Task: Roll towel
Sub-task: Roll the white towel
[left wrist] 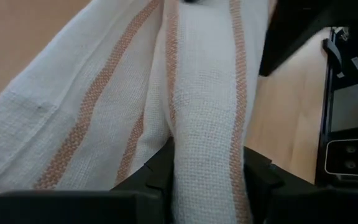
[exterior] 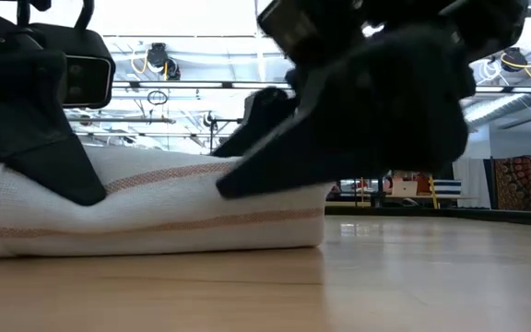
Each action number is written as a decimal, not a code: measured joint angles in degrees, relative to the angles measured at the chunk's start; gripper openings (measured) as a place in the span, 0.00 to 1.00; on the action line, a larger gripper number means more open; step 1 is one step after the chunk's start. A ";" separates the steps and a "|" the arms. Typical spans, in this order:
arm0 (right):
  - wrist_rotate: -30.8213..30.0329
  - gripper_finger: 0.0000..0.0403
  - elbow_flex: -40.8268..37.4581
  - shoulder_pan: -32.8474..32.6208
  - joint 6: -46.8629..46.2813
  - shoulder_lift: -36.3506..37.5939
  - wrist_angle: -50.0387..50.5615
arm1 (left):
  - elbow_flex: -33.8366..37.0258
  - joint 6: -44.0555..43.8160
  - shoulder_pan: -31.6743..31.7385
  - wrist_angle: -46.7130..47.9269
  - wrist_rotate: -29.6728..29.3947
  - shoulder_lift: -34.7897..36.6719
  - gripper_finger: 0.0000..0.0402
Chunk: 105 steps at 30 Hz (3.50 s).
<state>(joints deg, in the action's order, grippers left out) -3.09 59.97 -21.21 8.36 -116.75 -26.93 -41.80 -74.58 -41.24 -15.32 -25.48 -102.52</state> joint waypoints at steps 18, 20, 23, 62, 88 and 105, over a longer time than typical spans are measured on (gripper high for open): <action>-8.55 0.84 0.49 0.01 2.94 -0.11 3.98 | 0.02 -0.05 2.20 -2.16 4.21 -0.02 0.28; -6.65 0.84 0.49 -0.19 3.03 0.63 3.91 | 0.02 -0.02 2.20 -2.16 4.49 -0.02 0.28; -4.13 0.84 0.49 -0.37 1.51 1.35 4.99 | 0.02 0.04 2.20 -2.18 4.74 -0.02 0.28; -1.95 0.78 0.49 -1.35 -8.13 -1.14 3.21 | 0.00 1.48 3.75 -2.24 6.03 -0.04 0.28; -3.16 0.78 0.47 -1.24 -9.86 -1.27 7.32 | -0.96 11.78 3.53 15.77 -0.55 13.77 0.76; -2.38 0.78 0.47 0.45 -16.01 -1.27 8.23 | -1.02 42.11 -4.31 -6.71 -19.51 3.90 0.84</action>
<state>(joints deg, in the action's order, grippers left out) -5.47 60.45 -20.76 -7.65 -118.02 -18.70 -42.82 -32.47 -45.55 -22.03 -44.99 -98.62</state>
